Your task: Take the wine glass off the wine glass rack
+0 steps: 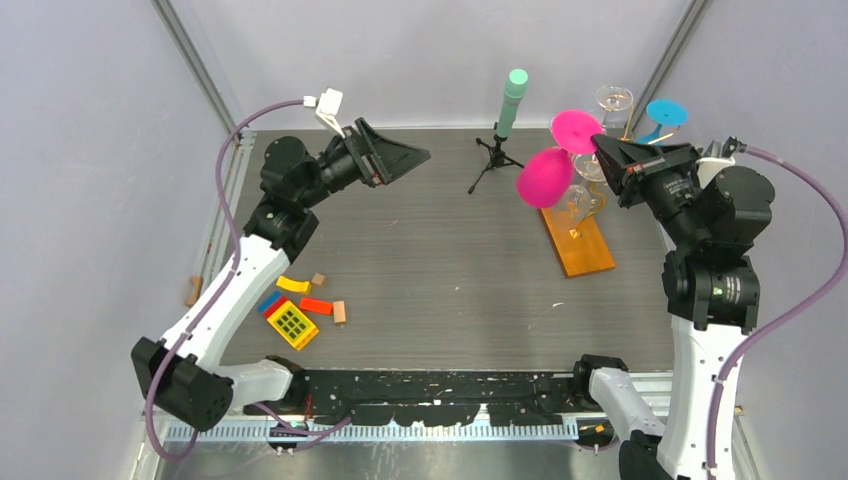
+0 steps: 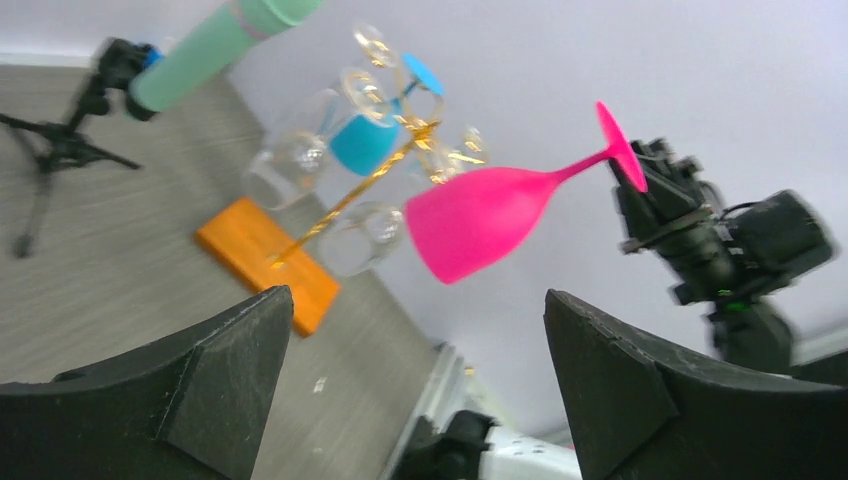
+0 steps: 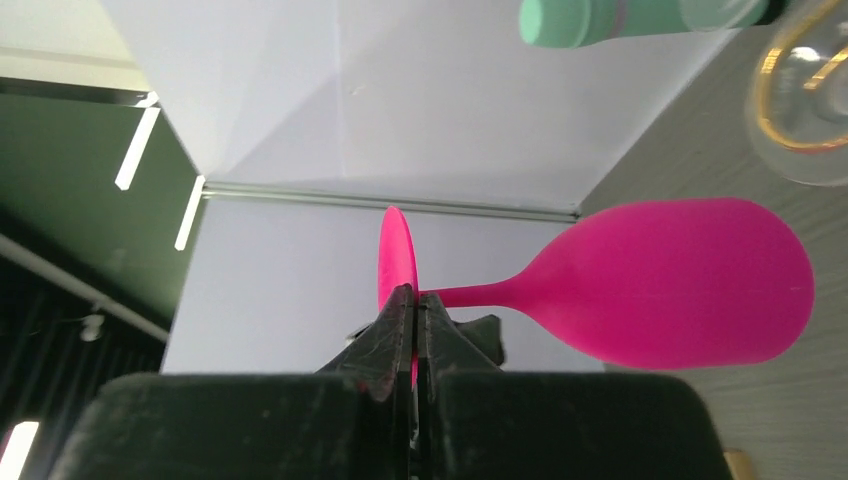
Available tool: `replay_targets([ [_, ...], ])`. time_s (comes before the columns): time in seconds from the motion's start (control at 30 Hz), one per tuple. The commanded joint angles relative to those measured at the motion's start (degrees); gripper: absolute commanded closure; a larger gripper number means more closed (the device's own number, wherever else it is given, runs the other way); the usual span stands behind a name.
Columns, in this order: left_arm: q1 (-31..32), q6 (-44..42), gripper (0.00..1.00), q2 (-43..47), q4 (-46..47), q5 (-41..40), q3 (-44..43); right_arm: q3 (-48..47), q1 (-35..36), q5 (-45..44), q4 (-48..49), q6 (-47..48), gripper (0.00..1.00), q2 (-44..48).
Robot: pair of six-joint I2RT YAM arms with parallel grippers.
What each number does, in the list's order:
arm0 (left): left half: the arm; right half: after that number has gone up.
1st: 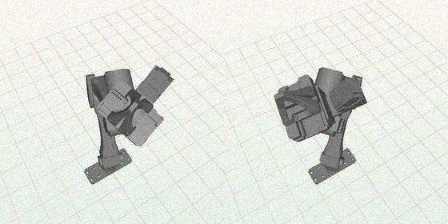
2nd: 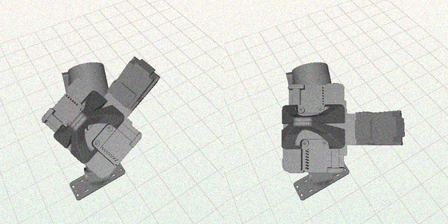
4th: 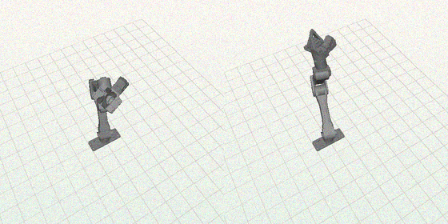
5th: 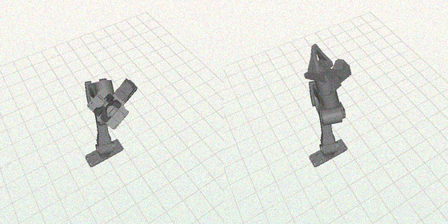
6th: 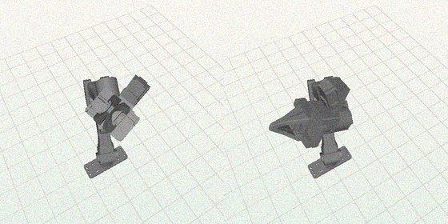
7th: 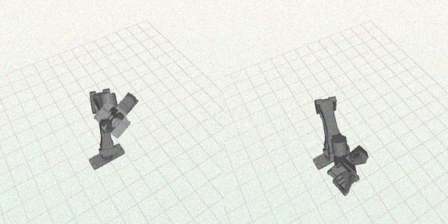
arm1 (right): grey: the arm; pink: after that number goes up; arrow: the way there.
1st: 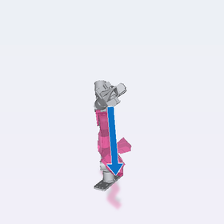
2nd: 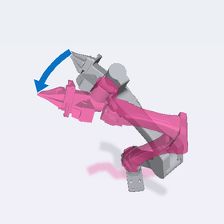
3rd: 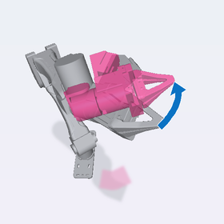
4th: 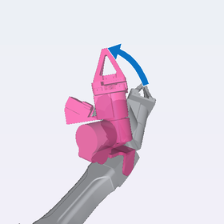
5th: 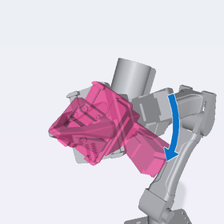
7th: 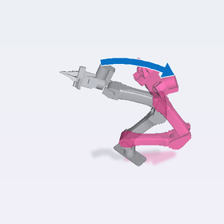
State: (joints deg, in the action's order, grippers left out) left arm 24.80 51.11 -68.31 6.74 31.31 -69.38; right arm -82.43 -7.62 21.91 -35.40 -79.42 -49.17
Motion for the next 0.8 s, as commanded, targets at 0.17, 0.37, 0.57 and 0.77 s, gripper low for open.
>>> replay_targets([
  [0.17, 8.1, 29.1, 0.00, -14.3, 29.0, 7.0, -6.4, 3.9, -0.1, 6.5, 32.3, -15.6, 1.00, -3.6],
  [0.37, 9.0, 44.9, 0.00, -22.9, 41.9, 5.0, -11.7, 3.9, 0.2, 7.8, 40.1, -19.6, 1.00, -6.3],
  [0.57, 9.5, 53.9, 0.02, -27.8, 45.1, 4.4, -16.3, 4.3, 1.2, 9.2, 42.9, -22.4, 1.00, -7.5],
  [0.77, 9.6, 53.1, 0.03, -27.9, 42.4, 3.9, -16.8, 4.1, 1.7, 9.2, 44.1, -23.9, 1.00, -7.2],
])
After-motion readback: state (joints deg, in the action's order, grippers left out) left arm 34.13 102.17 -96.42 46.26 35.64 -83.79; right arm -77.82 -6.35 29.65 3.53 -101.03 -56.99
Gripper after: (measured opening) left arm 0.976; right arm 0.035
